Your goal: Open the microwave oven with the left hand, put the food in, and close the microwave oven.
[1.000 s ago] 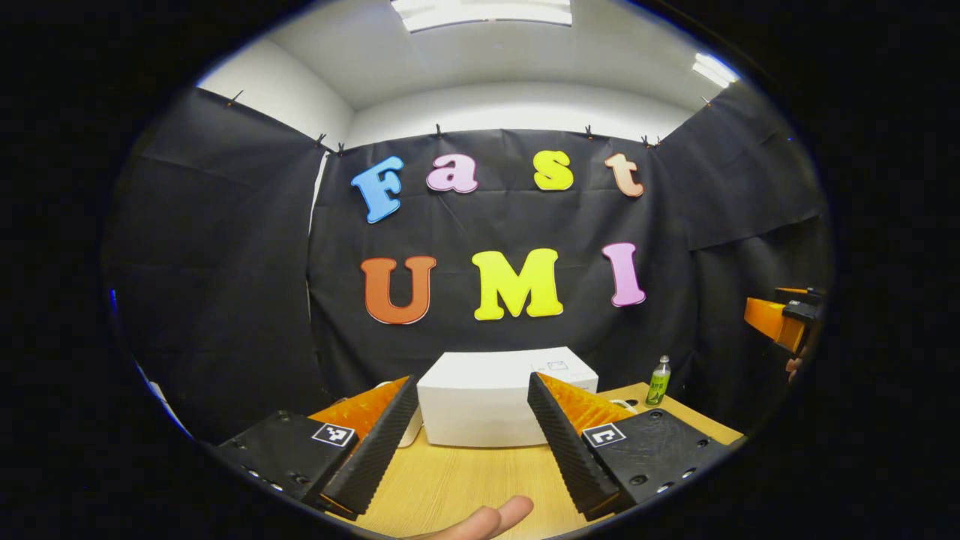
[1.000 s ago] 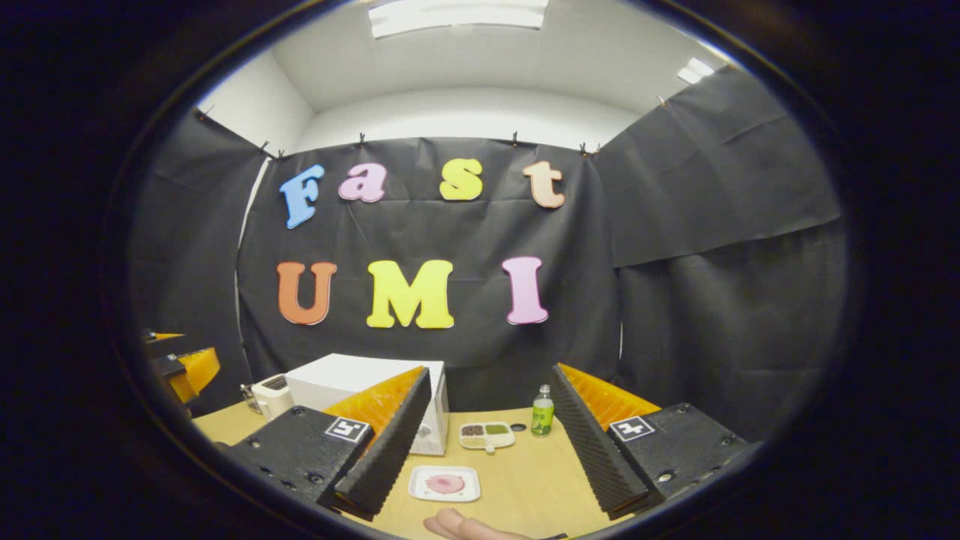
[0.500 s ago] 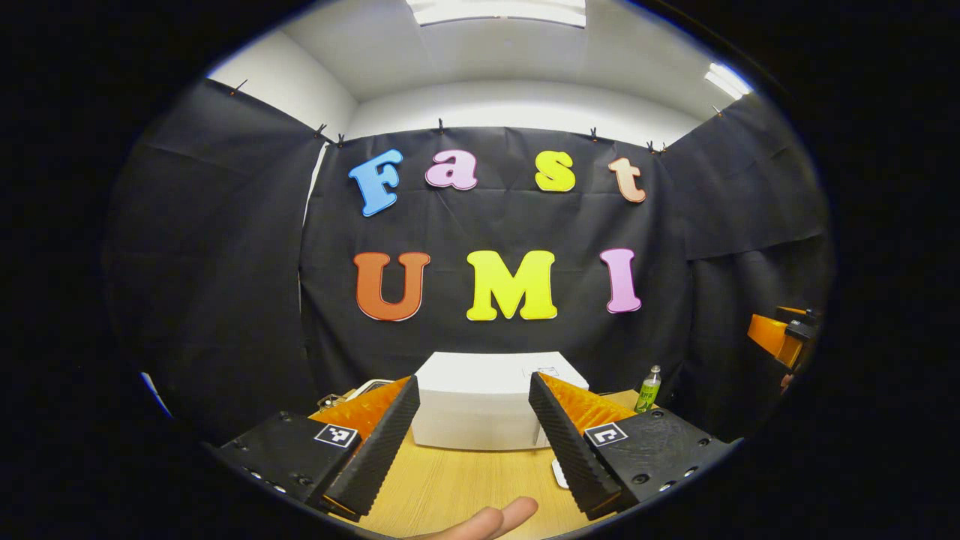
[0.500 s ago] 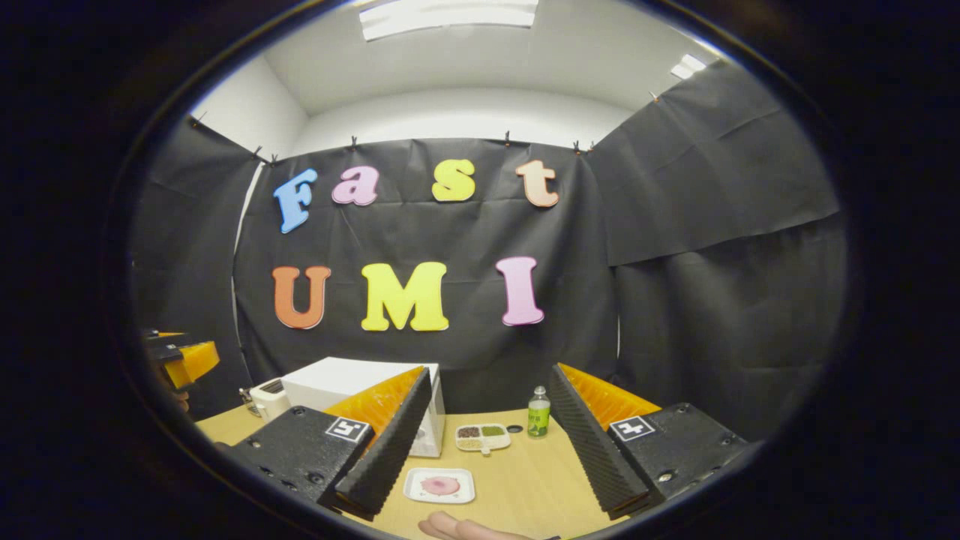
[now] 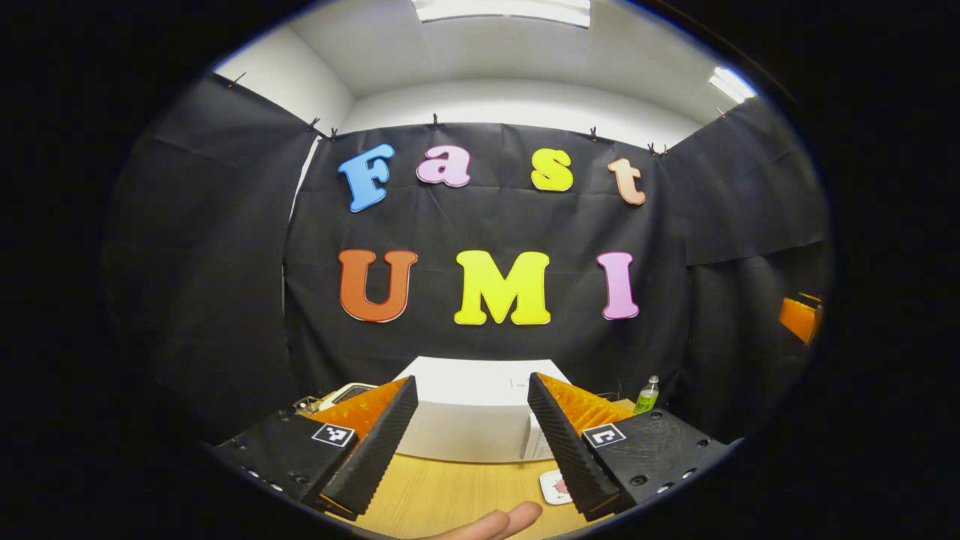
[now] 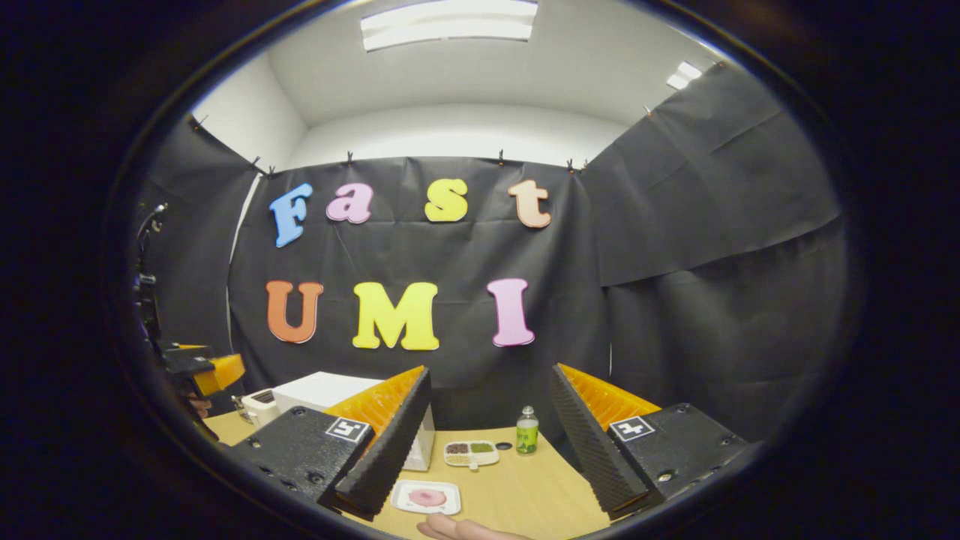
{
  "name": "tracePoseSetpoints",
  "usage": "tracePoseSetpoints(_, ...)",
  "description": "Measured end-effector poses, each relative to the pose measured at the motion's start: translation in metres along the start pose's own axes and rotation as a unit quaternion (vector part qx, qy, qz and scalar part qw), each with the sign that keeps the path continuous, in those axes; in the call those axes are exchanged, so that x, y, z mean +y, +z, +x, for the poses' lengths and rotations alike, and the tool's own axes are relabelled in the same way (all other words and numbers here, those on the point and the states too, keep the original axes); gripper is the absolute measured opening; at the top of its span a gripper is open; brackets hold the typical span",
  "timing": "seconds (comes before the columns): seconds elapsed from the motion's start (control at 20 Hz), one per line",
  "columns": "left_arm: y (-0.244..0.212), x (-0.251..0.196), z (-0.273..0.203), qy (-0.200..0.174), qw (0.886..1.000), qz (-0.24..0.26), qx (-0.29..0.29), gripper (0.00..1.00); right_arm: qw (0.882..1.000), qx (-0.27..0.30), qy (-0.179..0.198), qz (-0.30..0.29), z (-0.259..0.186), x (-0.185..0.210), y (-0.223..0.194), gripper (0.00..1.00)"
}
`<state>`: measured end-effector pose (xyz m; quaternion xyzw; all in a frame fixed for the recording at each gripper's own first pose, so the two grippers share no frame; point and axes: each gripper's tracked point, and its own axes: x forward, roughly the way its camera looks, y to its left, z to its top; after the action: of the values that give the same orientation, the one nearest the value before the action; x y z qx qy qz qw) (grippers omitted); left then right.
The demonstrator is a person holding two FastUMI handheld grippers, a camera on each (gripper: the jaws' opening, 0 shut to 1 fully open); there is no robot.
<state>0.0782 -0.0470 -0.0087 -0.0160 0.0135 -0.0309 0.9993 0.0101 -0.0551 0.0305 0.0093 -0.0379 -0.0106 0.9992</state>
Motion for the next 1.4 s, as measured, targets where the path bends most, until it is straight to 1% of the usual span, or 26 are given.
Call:
tracePoseSetpoints(0.05,-0.012,-0.012,0.01,-0.016,1.0,-0.009,0.011,0.94,1.0,-0.001,0.0,-0.002,-0.001,-0.001,-0.001,1.0)
tracePoseSetpoints(0.1,-0.022,-0.017,0.019,-0.025,0.999,-0.019,0.018,0.94,1.0,0.001,0.002,-0.002,-0.002,-0.003,-0.002,0.92)
tracePoseSetpoints(0.15,-0.03,-0.022,0.03,-0.029,0.999,-0.024,0.017,0.94,1.0,0.004,0.009,0.003,-0.004,-0.001,-0.004,0.92)
tracePoseSetpoints(0.2,-0.039,-0.026,0.041,-0.033,0.999,-0.025,0.016,0.94,1.0,0.007,0.018,0.006,-0.006,0.0,-0.005,1.0)
tracePoseSetpoints(0.25,-0.049,-0.035,0.053,-0.042,0.999,-0.025,0.015,0.94,1.0,0.009,0.024,0.007,-0.008,0.001,-0.006,1.0)
tracePoseSetpoints(0.3,-0.064,-0.044,0.065,-0.055,0.998,-0.026,0.02,0.94,1.0,0.007,0.022,0.007,-0.009,-0.005,-0.006,1.0)
tracePoseSetpoints(0.35,-0.077,-0.052,0.078,-0.066,0.997,-0.031,0.028,0.94,1.0,0.003,0.017,0.007,-0.01,-0.01,-0.003,0.93)
tracePoseSetpoints(0.4,-0.091,-0.059,0.089,-0.076,0.996,-0.037,0.036,0.94,1.0,-0.002,0.016,0.007,-0.013,-0.011,-0.001,0.92)
tracePoseSetpoints(0.45,-0.103,-0.065,0.1,-0.085,0.995,-0.038,0.041,0.94,1.0,-0.007,0.017,0.007,-0.015,-0.011,0.002,1.0)
tracePoseSetpoints(0.6,-0.145,-0.067,0.129,-0.071,0.995,-0.018,0.066,0.94,1.0,-0.016,0.024,0.009,-0.022,-0.011,0.004,1.0)
tracePoseSetpoints(0.7,-0.175,-0.073,0.146,-0.068,0.994,-0.012,0.082,0.94,0.999,-0.019,0.036,0.011,-0.026,-0.009,0.003,1.0)
tracePoseSetpoints(0.8,-0.198,-0.078,0.16,-0.069,0.993,-0.015,0.09,0.93,0.998,-0.02,0.053,0.017,-0.029,-0.006,0.0,1.0)
tracePoseSetpoints(0.9,-0.216,-0.08,0.176,-0.059,0.994,-0.022,0.086,0.94,0.998,-0.017,0.059,0.017,-0.028,-0.008,-0.004,1.0)
tracePoseSetpoints(0.95,-0.226,-0.087,0.184,-0.068,0.993,-0.027,0.09,0.93,0.998,-0.019,0.059,0.015,-0.026,-0.01,-0.005,1.0)
tracePoseSetpoints(1.0,-0.237,-0.094,0.189,-0.074,0.992,-0.031,0.096,0.94,0.998,-0.022,0.057,0.011,-0.025,-0.013,-0.005,0.92)
tracePoseSetpoints(1.05,-0.244,-0.096,0.195,-0.07,0.992,-0.03,0.099,0.76,0.998,-0.024,0.055,0.008,-0.025,-0.016,-0.006,1.0)
tracePoseSetpoints(1.1,-0.251,-0.098,0.198,-0.068,0.992,-0.03,0.103,0.71,0.998,-0.025,0.053,0.005,-0.025,-0.018,-0.009,1.0)
tracePoseSetpoints(1.15,-0.255,-0.102,0.201,-0.072,0.992,-0.031,0.102,0.7,0.998,-0.023,0.053,0.003,-0.024,-0.019,-0.013,1.0)
tracePoseSetpoints(1.25,-0.252,-0.105,0.21,-0.076,0.994,-0.022,0.081,0.69,0.998,-0.019,0.053,0.001,-0.021,-0.021,-0.023,1.0)
tracePoseSetpoints(1.3,-0.255,-0.105,0.213,-0.072,0.994,-0.02,0.079,0.61,0.998,-0.014,0.054,-0.002,-0.019,-0.023,-0.029,1.0)
tracePoseSetpoints(1.4,-0.26,-0.095,0.219,-0.052,0.996,-0.009,0.078,0.56,0.999,-0.003,0.051,-0.006,-0.016,-0.025,-0.038,1.0)
